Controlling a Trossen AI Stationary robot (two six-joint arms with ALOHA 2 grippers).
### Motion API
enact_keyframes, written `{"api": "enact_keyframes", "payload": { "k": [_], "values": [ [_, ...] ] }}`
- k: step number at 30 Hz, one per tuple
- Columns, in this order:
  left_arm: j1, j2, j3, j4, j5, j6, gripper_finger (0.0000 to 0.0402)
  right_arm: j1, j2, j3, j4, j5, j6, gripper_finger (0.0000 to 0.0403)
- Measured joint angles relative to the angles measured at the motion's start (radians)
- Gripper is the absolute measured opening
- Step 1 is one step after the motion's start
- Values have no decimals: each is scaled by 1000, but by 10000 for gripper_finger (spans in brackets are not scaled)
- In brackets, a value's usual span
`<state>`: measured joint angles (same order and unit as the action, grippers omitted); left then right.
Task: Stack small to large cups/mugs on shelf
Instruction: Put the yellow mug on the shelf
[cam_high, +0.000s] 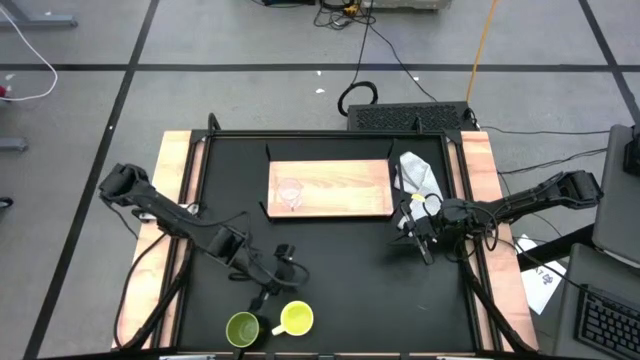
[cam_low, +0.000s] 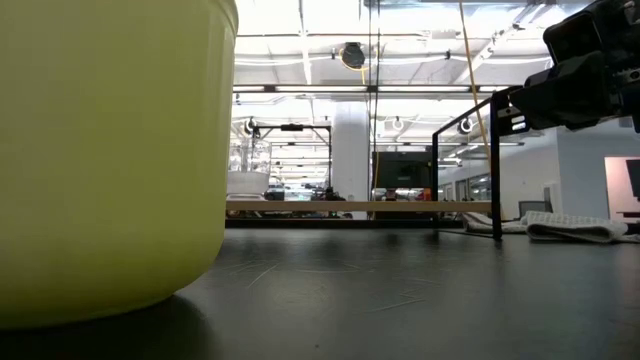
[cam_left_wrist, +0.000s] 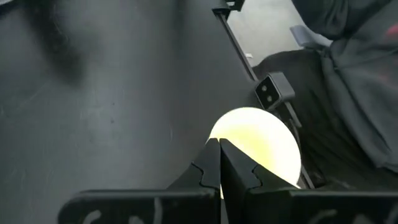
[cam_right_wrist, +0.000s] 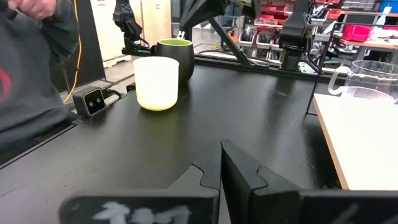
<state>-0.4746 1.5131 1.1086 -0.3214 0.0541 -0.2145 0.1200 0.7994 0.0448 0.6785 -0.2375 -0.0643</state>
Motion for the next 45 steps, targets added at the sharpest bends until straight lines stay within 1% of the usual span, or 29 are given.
{"api": "enact_keyframes", "payload": {
  "k": [2, 9, 14, 20, 26, 32, 38, 45],
  "values": [
    [10, 30, 38, -37, 18, 6, 0, 0, 0, 0, 2, 0, 0, 0],
    [50, 163, 141, -61, 151, 45, 0, 0, 0, 0, 6, 0, 0, 0],
    [62, 216, 190, -124, 175, 69, 0, 0, 0, 0, 6, 0, 0, 0],
    [61, 221, 234, -168, 203, 148, 0, 0, 0, 0, 6, 0, 0, 0],
    [54, 217, 286, -265, 243, 281, 0, 0, -1, 0, 6, 0, 0, 0],
    [62, 218, 311, -330, 291, 368, 0, 0, 0, 0, 6, 0, 0, 0],
    [79, 218, 311, -334, 380, 429, 0, 0, -1, 0, 6, 0, 0, 0],
    [96, 218, 311, -303, 391, 439, 0, 0, -1, 0, 5, 0, -1, 0]
  ]
}}
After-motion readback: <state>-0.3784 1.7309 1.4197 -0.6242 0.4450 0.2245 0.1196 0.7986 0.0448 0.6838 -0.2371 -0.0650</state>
